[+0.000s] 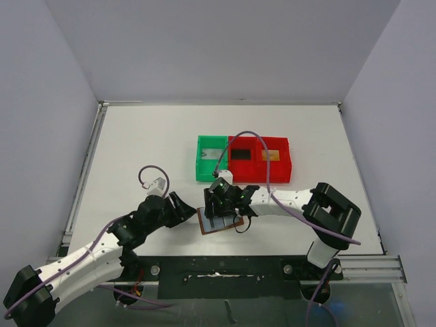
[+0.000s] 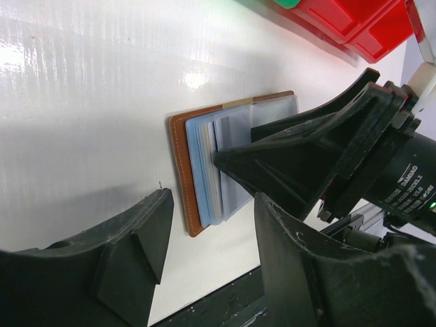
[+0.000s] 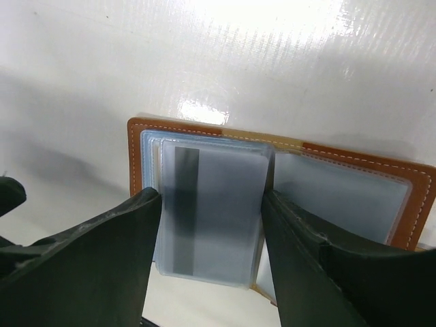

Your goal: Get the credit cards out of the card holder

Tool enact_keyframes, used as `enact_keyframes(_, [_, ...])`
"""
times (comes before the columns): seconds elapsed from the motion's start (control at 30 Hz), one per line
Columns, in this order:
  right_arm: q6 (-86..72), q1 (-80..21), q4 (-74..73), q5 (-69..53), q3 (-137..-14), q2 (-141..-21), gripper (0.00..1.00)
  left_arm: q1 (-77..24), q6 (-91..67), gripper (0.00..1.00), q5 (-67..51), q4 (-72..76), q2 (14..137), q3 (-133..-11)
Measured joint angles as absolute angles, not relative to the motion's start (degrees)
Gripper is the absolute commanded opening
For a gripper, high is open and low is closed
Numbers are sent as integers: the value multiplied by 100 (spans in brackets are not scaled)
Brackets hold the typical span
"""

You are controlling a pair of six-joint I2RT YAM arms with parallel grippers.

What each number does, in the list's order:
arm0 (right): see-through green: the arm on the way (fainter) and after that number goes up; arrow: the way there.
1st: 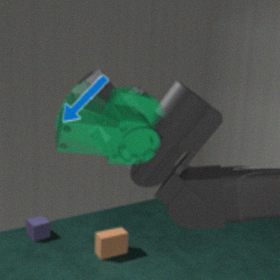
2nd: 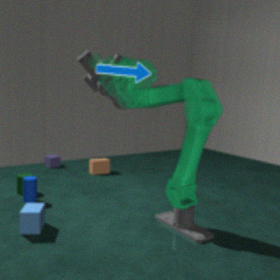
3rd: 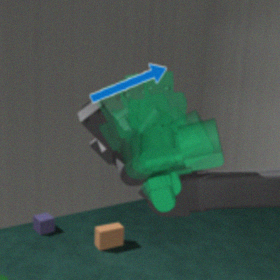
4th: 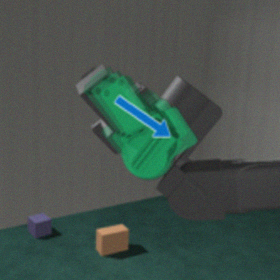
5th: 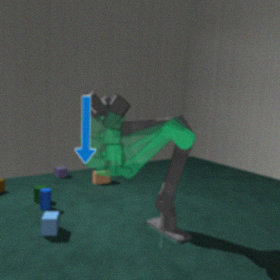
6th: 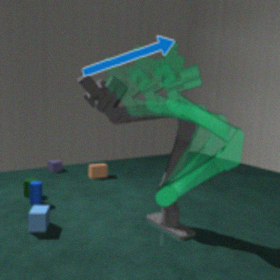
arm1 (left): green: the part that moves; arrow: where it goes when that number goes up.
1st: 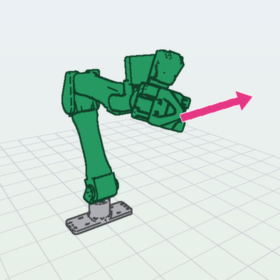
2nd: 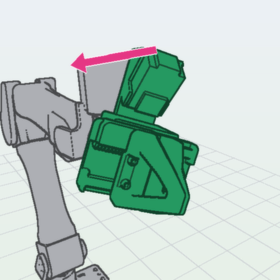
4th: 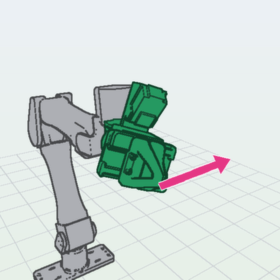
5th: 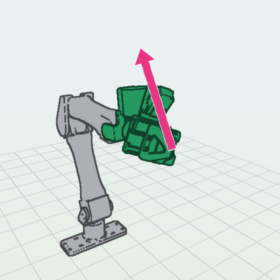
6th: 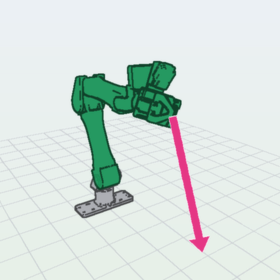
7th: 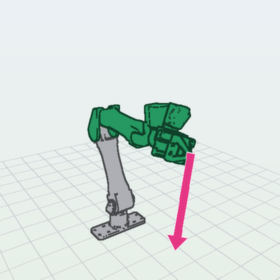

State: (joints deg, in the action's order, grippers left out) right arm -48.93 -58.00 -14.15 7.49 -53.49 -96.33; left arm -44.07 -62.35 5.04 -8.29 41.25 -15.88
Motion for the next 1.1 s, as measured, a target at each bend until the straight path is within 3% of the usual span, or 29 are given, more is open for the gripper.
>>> enact_keyframes(0.5, [-5271, -5321, -226, -95, -4445, -9177, 57, -4407, -6069, 49, -377, 283, 4401, -1332])
enact_keyframes(1.1, [-5454, -5168, 303, -473, -4171, -9124, 56, -4416, -5968, 44, -1249, 2137, 5791, -989])
